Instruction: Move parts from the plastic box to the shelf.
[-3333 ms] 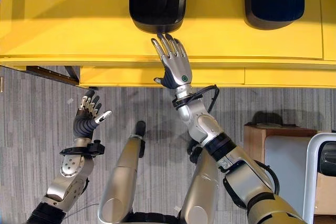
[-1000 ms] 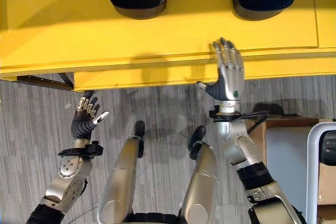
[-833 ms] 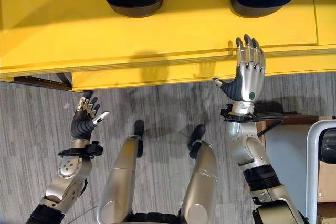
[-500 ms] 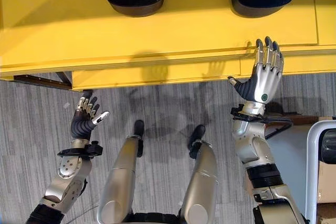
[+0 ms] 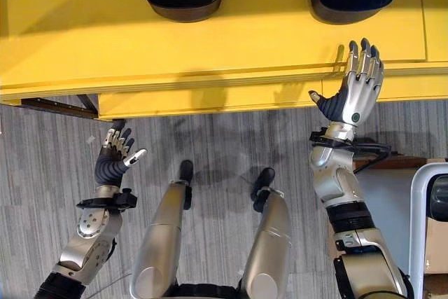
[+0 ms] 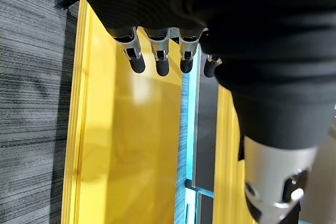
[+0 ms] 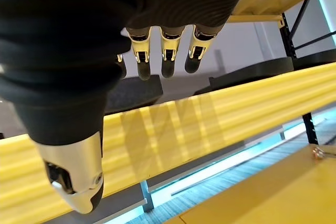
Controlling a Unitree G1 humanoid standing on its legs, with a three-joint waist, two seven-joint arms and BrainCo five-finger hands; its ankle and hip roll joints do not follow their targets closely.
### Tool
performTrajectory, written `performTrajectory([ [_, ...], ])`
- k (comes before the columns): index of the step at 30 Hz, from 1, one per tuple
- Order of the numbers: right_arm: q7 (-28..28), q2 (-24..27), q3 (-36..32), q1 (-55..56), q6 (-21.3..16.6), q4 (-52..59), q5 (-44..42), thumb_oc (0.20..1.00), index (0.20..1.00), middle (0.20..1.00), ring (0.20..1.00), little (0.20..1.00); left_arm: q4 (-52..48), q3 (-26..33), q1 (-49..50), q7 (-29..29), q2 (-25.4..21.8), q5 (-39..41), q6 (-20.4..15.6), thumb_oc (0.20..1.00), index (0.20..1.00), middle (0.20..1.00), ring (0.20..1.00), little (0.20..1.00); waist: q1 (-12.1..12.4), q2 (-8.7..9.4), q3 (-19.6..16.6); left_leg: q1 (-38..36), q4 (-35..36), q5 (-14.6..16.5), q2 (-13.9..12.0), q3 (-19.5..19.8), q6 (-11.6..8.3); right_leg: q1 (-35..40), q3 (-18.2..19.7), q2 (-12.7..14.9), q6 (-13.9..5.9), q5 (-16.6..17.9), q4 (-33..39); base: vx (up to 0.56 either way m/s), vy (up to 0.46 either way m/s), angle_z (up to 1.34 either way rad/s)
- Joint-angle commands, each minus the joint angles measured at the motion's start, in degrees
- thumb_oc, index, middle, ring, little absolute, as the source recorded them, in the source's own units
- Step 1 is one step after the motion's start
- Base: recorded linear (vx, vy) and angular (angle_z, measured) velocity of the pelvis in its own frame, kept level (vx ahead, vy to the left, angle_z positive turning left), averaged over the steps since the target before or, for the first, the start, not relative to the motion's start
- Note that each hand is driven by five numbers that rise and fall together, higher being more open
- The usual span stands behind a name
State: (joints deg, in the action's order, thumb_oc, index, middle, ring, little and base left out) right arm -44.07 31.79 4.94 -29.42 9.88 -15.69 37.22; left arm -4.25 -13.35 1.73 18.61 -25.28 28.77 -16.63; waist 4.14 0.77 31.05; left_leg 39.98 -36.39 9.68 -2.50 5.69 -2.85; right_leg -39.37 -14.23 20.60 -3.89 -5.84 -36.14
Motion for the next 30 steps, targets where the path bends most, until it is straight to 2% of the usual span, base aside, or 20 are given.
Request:
performTrajectory([
  [1, -1.8, 5.5, -1.3, -2.4, 0.0, 0.1, -0.9, 1.000, 1.000, 1.000, 1.000, 1.000, -4.4, 1.8, 2.5, -1.0, -1.4, 0.9, -3.6, 1.000, 1.000, 1.000, 1.000, 1.000, 0.3, -0.90, -1.3, 0.4, 1.5, -0.3, 0.1, -1.0, 0.77, 7.1, 1.9, -0.1, -2.62, -8.2, -6.4, 0.00, 0.000, 0.00],
  [15, 1.9, 11.5, 3.2, -9.9, -0.1, -6.1, -0.6, 1.000, 1.000, 1.000, 1.000, 1.000, -3.9, 1.8, 3.0, -2.7, -2.1, 1.7, -3.3, 1.000, 1.000, 1.000, 1.000, 1.000, 1.2, -1.15, -1.3, 0.4, 1.1, -0.1, 0.2, -1.0, 0.81, 6.9, 2.0, 0.1, -2.54, -8.6, -7.1, 0.00, 0.000, 0.00],
  [30, 3.1, 12.2, 4.5, -12.6, -0.3, -8.7, -1.9, 1.000, 1.000, 1.000, 1.000, 1.000, -4.1, 1.9, 2.8, -3.1, -2.0, 2.3, -3.3, 1.000, 1.000, 1.000, 1.000, 1.000, 1.6, -1.29, -1.3, 0.6, 1.3, -0.2, 0.2, -1.0, 0.89, 6.4, 2.1, 0.1, -2.43, -8.8, -7.4, 0.00, 0.000, 0.00],
])
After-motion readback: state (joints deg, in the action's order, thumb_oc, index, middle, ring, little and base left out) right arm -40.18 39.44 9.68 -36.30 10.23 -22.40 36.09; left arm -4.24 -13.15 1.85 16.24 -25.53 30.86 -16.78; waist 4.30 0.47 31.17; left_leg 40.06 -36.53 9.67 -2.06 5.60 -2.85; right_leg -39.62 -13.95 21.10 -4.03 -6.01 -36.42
